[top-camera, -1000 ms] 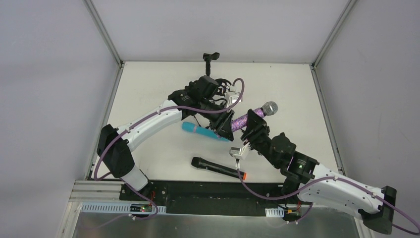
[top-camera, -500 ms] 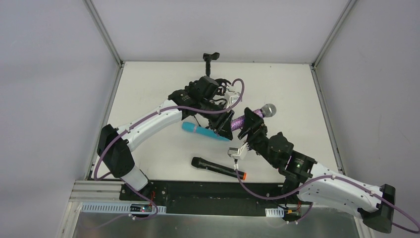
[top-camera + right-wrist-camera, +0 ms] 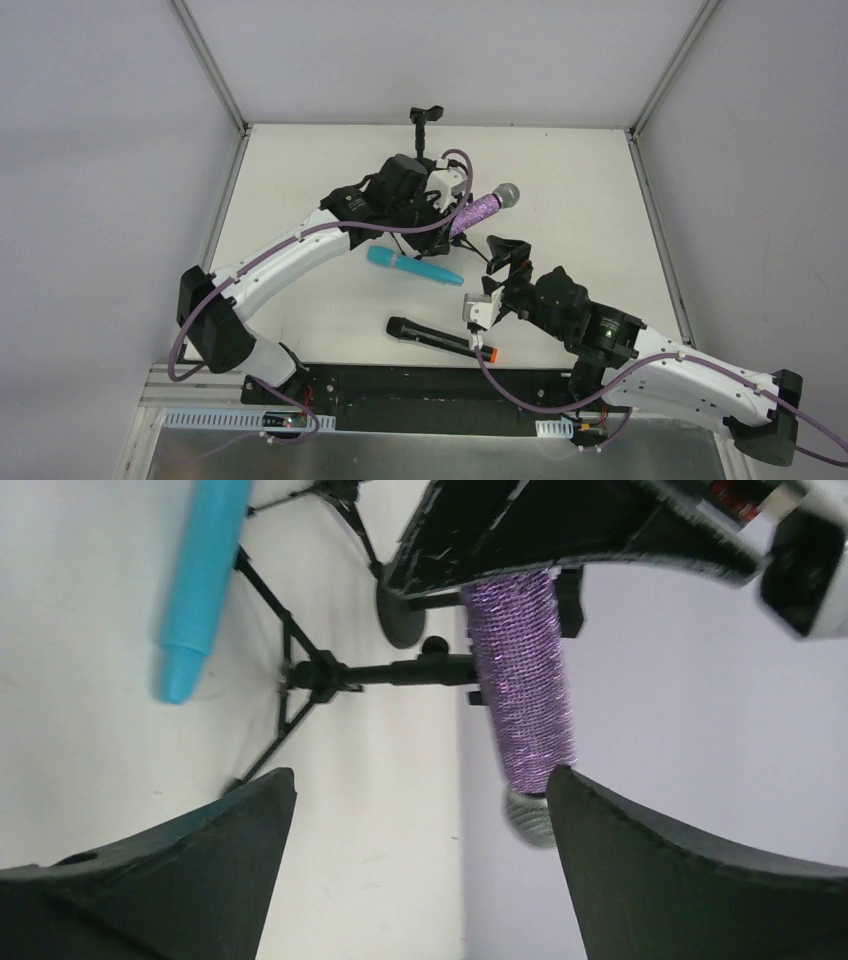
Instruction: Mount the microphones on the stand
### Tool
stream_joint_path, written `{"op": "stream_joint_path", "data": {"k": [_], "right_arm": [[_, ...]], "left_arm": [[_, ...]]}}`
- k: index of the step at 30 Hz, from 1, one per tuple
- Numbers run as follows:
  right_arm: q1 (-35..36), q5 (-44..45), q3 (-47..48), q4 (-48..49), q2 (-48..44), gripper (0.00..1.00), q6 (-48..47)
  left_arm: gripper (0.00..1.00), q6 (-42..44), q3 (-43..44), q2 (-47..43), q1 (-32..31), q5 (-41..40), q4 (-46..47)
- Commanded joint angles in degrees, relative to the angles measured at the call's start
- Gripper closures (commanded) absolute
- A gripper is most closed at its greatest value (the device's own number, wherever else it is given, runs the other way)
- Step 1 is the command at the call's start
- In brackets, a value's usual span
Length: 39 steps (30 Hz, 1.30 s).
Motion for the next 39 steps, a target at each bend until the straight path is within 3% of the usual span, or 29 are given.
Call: {"op": "stream_joint_path", "data": {"k": [1, 5, 11, 16, 20, 27, 34, 37, 39], "right_arm": [[0.3, -4.4, 2.7, -1.6, -0.5, 0.01, 19.8], [0.3, -4.4, 2.7, -0.2, 0.2, 0.01, 34.1], [0.3, 2.4, 4.9, 1.5, 1.7, 0.01, 55.4], [0.2, 8.3, 6.5, 1.5, 2.3, 0.0, 70.9], [-0.5, 10.1, 9.3, -1.1, 1.8, 0.01, 80.7], [-14.5, -19.9, 8.7, 4.4, -3.4, 0.01, 94.1], [-32.4, -45.7, 9.2, 18.0, 2.1, 0.01, 113.8], [-35.5, -52.9, 8.9, 27.2, 5.9, 0.01, 120.8], [-35.9, -52.9, 8.5, 31.1, 7.1, 0.01, 122.3]], "left_arm": [[1.0, 1.0, -2.8, -8.0, -0.1, -13.2, 7.0], [1.0, 1.7, -6.9, -12.5, -0.1, -17.9, 11.6], [1.0, 2.9, -15.5, -20.7, -0.1, -22.5, 23.0], [1.0, 6.6, -28.3, -28.3, -0.1, -20.0, 43.8], [1.0, 4.7, -32.5, -31.1, -0.1, -16.1, 50.1], [1.0, -5.5, -35.1, -31.2, -0.1, -6.1, 57.9], [1.0, -10.4, -35.1, -29.3, -0.1, 1.3, 61.2], [1.0, -11.6, -35.2, -28.8, -0.1, 2.0, 61.9], [1.0, -12.8, -35.3, -28.5, -0.1, 2.3, 62.5]]}}
